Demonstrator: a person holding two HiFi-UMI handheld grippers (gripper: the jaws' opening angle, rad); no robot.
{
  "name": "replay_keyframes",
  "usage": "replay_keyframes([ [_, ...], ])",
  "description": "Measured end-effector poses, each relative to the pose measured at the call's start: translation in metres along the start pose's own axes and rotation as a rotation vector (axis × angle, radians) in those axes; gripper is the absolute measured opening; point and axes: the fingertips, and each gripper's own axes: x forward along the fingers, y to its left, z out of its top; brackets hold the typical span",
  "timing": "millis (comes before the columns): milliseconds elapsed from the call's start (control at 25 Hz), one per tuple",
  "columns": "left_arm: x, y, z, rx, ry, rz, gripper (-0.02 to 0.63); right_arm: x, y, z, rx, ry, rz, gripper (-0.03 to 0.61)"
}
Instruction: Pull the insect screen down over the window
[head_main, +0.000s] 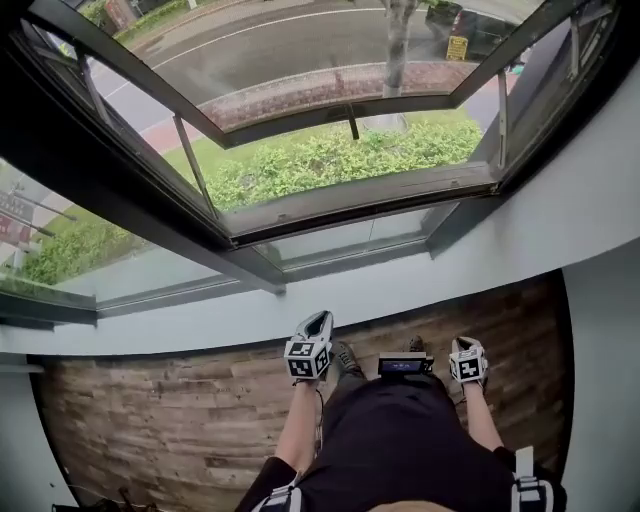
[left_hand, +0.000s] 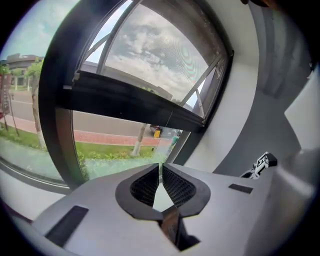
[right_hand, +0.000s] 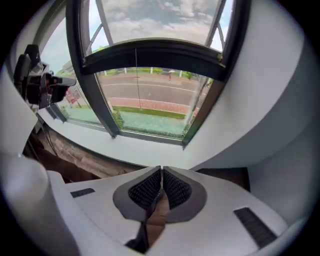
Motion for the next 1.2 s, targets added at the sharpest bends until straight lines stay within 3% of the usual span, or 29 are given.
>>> replay_keyframes([
  [80,-0.013,0.003,-0.002,0.020,-0.013,0.014,0.028,-0.006,0.002,0.003,0.029,-0.040,0.006,0.021],
  [200,-0.048,0.002,0.031,0.066,-0.125,0.081,0.028,-0.015,0.007,0.043,-0.011,-0.146,0.035,0.020],
  [360,-0.112,-0.020,0.080,0.144,-0.305,0.200,0.028,-0.071,0.033,0.126,-0.149,-0.422,0.100,0.020],
  [440,-0.145,-0.044,0.087,0.171,-0.367,0.251,0.029,-0.106,0.043,0.141,-0.167,-0.538,0.152,0.020],
  [600,-0.207,-0.103,0.059,0.169,-0.406,0.339,0.028,-0.160,0.054,0.126,-0.134,-0.678,0.276,0.020],
  [800,-0.260,-0.141,0.011,0.144,-0.398,0.416,0.029,-0.183,0.043,0.095,-0.077,-0.707,0.353,0.020],
  [1080,-0.321,-0.175,0.025,0.226,-0.490,0.444,0.029,-0.236,0.006,0.104,-0.032,-0.837,0.276,0.020],
  [1200,-0.348,-0.179,0.022,0.237,-0.528,0.426,0.029,-0.259,0.009,0.091,-0.001,-0.869,0.238,0.020],
])
